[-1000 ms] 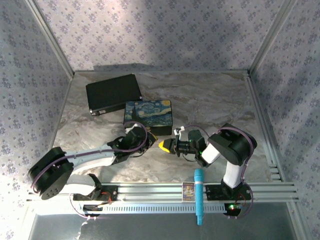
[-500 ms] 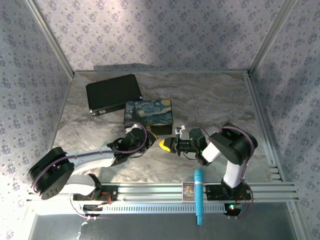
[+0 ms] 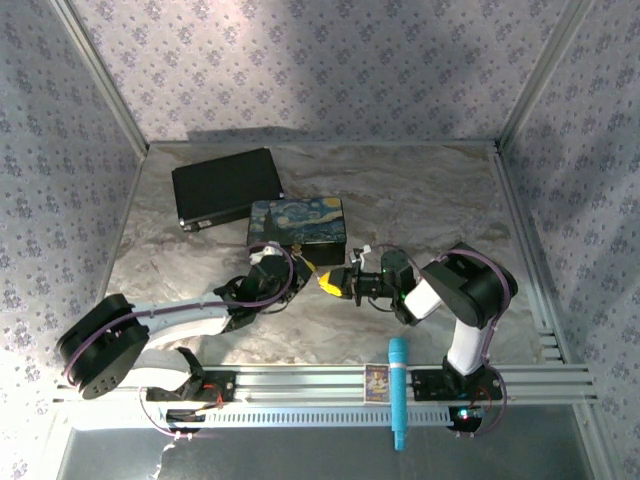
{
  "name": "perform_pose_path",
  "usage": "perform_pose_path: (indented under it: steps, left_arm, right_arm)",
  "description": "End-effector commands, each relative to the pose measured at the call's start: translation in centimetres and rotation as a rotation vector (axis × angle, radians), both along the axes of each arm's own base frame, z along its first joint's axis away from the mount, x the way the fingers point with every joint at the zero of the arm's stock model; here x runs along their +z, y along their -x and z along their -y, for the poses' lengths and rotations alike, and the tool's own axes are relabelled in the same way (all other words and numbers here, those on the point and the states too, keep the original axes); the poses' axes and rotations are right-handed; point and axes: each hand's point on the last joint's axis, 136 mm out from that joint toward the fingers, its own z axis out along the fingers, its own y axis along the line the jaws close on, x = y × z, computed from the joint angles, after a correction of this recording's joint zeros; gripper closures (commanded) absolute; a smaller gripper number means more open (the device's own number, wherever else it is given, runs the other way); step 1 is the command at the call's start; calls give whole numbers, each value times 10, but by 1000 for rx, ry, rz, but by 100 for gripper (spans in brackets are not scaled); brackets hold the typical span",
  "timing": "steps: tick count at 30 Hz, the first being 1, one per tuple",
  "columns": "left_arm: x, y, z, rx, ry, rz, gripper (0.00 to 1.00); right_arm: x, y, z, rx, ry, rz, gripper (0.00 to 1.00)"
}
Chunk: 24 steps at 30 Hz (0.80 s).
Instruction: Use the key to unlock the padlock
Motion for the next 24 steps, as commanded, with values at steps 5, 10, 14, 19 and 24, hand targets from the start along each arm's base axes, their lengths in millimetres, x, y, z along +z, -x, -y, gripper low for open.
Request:
perform_pose_path:
  steps: [5, 10, 14, 19, 24]
  left_arm:
    - [47, 33, 51, -230, 186, 41, 100]
    - [48, 39, 53, -246, 181, 33, 100]
    - [45, 39, 49, -233, 171, 32, 100]
    - [51, 38, 55, -246, 196, 46, 100]
    - [54, 40, 60, -264, 225, 35, 100]
  right_arm:
    - [32, -28, -12, -58, -73, 85, 100]
    - [23, -38, 2, -88, -52, 87, 100]
    - [18, -37, 9, -95, -37, 88, 100]
    - [16, -32, -3, -48, -39, 100, 100]
    - [8, -39, 5, -47, -24, 104, 100]
